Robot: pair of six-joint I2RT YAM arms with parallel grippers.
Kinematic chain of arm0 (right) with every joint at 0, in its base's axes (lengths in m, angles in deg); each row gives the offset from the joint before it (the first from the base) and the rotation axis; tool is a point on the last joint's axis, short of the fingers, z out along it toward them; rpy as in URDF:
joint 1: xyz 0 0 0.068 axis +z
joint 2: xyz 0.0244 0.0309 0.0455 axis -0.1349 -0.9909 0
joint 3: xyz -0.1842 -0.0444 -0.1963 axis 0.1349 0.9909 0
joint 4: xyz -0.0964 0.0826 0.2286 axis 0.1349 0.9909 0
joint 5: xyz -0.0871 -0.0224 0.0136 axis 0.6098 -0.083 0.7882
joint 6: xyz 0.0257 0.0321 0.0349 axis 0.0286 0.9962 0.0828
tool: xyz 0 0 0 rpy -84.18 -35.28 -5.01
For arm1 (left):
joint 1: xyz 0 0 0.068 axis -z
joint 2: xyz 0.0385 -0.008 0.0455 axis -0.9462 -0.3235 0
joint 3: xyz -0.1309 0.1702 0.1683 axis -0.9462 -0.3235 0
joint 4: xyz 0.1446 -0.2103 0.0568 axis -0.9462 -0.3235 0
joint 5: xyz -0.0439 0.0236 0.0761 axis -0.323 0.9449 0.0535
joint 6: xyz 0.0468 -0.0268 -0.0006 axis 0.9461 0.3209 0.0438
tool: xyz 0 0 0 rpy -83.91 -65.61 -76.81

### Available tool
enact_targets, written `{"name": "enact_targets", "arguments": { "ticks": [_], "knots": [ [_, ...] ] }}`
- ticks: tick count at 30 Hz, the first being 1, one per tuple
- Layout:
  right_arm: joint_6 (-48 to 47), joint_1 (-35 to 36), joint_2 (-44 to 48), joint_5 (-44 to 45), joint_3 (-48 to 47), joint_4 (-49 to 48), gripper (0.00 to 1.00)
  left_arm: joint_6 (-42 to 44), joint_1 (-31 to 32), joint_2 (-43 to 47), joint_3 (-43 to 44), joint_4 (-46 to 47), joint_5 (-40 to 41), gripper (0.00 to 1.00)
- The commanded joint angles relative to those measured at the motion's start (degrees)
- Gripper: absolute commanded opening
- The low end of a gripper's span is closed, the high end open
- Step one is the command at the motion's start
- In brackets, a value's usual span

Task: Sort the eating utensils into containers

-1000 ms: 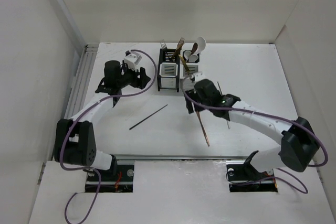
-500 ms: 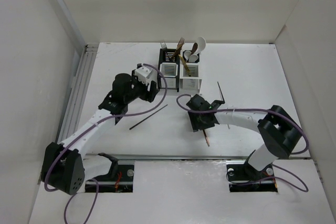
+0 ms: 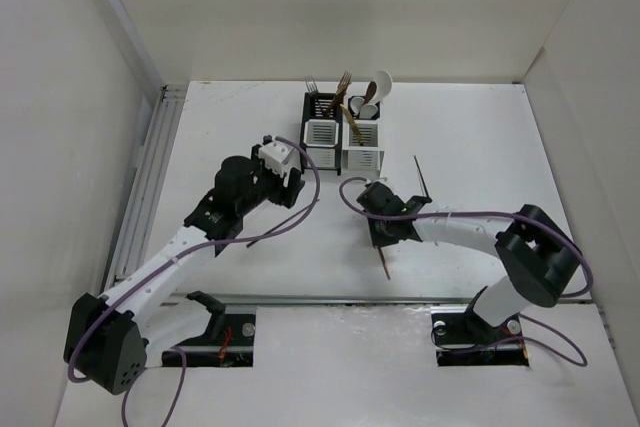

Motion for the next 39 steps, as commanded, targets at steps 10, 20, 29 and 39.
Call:
{"name": "enact_targets", "arguments": {
  "ticks": [10,20,29,39],
  "knots": [
    [6.94,4.43,13.52,6.28,5.0,1.13,0.0,-0.67,3.02,2.73,-1.45,2.65,2.57,0.64],
    [4.85,4.96,29.7,21.98,0.54,-4.12,0.0,-1.2,5.57,3.26,-3.74,3.8,4.24,0.64],
    [-27.29,3.74,14.73,43.81,-18.26,-30.74,0.0,-1.2,5.57,3.26,-4.27,3.18,3.71,0.68],
    [-39.54,-7.78,-5.43,30.21,-30.14,-52.9,0.0,-1.72,3.99,3.62,-4.8,1.51,6.17,0.68]
  ]
}}
